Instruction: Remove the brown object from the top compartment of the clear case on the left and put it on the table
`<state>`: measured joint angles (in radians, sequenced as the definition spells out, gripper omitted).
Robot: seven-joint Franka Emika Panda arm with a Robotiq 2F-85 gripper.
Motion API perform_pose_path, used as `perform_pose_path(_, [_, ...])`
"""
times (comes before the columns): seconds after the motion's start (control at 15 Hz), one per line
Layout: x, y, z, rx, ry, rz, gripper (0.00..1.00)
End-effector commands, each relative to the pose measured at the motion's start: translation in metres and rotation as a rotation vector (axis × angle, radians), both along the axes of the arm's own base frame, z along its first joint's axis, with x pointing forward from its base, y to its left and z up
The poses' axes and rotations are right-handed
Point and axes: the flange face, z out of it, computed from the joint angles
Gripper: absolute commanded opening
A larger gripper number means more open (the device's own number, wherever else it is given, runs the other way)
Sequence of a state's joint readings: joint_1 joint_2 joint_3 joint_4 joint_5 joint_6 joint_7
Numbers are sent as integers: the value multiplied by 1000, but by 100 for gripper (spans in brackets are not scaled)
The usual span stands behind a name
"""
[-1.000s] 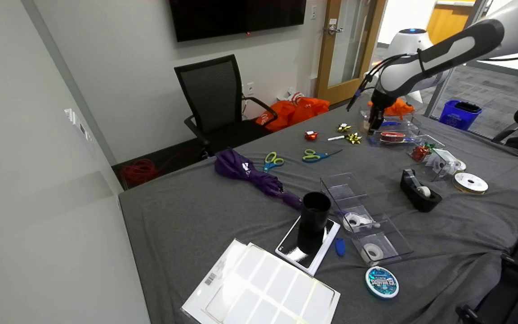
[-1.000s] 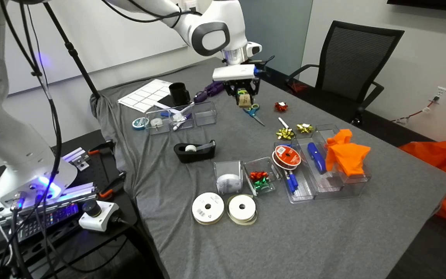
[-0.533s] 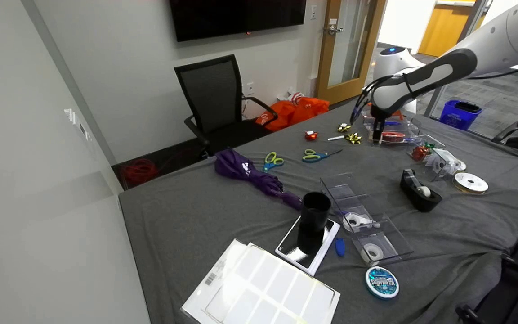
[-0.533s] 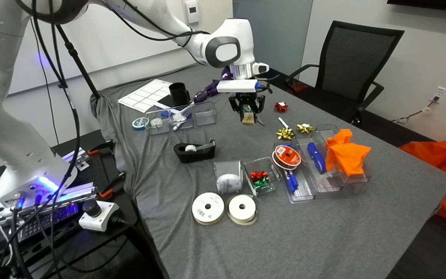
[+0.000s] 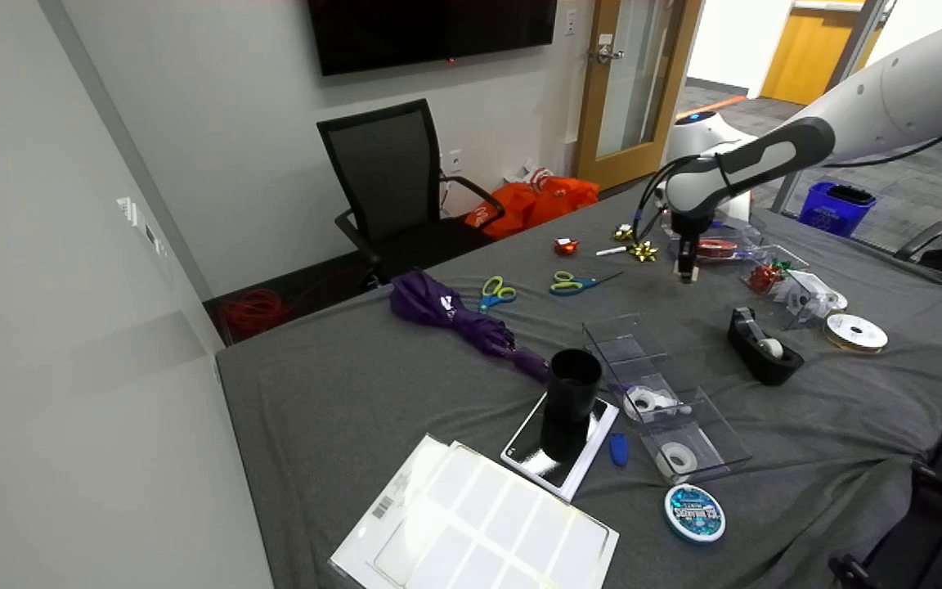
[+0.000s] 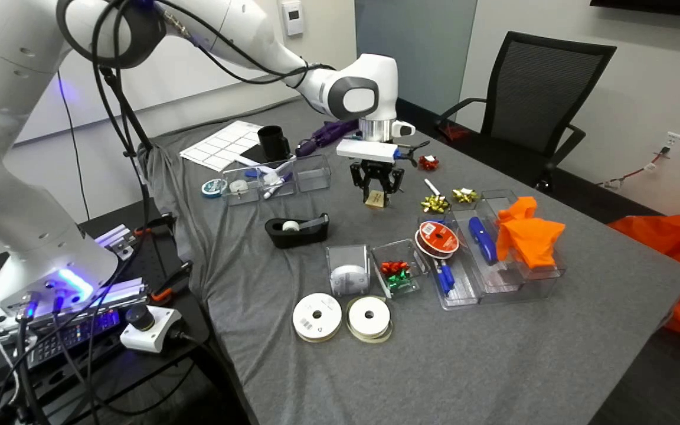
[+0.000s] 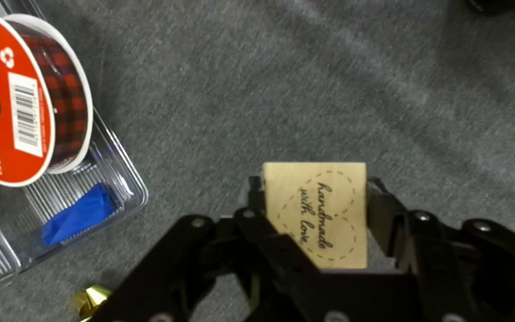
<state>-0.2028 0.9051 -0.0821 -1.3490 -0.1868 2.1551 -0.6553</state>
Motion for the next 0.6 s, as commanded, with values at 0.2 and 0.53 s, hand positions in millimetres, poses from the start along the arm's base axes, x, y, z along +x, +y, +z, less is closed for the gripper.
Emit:
perform_pose_path(0.2, [4,-15,-22,15,135,-36,82])
perform_pose_path(0.53, [15,-12,2,51,81,5,100])
